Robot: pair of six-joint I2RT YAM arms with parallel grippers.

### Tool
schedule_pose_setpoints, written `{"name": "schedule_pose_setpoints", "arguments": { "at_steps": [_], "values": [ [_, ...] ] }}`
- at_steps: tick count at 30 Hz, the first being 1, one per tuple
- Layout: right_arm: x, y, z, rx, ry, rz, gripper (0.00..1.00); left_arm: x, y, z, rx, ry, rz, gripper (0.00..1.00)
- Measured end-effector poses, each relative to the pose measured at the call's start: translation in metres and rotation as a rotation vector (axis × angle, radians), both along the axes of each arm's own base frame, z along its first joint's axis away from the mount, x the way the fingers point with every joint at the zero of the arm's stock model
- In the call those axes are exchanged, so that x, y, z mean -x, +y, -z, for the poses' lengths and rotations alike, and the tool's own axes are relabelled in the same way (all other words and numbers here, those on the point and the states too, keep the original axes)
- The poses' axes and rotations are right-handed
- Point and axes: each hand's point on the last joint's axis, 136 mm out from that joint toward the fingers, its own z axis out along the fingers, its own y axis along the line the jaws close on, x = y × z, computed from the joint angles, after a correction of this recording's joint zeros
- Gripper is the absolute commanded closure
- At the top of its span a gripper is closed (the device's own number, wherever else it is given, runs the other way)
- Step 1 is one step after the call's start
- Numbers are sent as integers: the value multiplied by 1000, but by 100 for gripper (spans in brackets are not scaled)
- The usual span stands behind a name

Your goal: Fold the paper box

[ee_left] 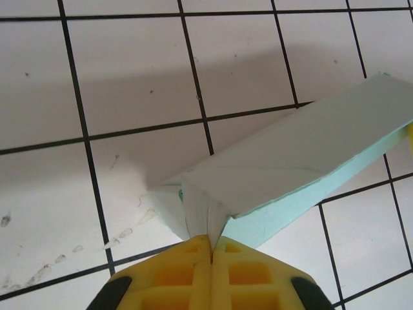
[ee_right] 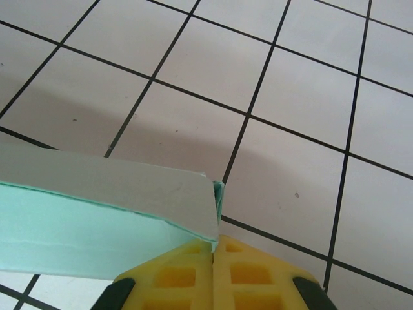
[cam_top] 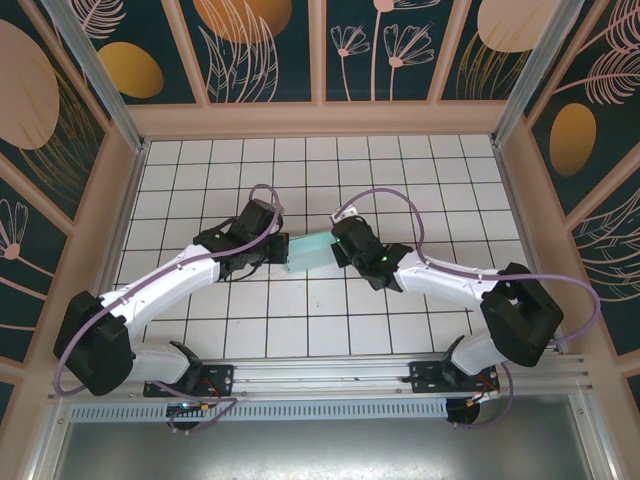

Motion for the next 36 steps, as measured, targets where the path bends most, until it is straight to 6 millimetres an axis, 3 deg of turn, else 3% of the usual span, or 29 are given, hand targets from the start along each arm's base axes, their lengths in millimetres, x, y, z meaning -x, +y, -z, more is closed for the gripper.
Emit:
{"name": "schedule_pose_setpoints", "arguments": {
  "at_steps": [27, 36],
  "values": [
    [-8, -6, 1, 114, -72, 11, 100, -5, -18, -18, 244, 77, -100, 100],
    [-7, -4, 1, 109, -72, 7, 100, -7, -15, -15, 227, 66, -100, 100]
  ]
}}
